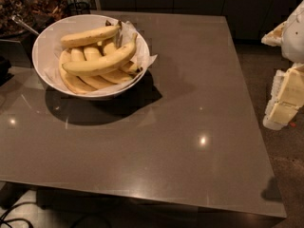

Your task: Pick banana from white bowl

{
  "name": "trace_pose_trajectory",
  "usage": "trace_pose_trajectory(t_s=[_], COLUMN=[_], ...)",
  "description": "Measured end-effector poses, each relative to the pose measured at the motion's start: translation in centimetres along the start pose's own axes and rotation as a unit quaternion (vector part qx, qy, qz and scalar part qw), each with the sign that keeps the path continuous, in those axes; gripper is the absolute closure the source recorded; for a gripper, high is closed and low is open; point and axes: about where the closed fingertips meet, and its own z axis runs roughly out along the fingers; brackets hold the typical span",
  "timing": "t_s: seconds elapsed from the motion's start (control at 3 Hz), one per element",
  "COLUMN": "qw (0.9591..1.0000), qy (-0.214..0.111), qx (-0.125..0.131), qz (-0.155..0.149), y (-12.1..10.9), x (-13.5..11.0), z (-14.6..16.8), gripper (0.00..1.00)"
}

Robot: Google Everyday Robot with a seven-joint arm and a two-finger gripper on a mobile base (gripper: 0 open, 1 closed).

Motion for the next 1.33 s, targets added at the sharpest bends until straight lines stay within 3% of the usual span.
trace_pose_trajectory(t_s=[0.67,1.33], qw=[0.9999,0.9982], qy=[0.010,0.051], qx=[0.004,-0.016], qz=[-0.010,-0.029], y=[-0.1,0.5], x=[-1.3,-9.6], z=[-0.4,1.0], gripper=[0.00,0.00])
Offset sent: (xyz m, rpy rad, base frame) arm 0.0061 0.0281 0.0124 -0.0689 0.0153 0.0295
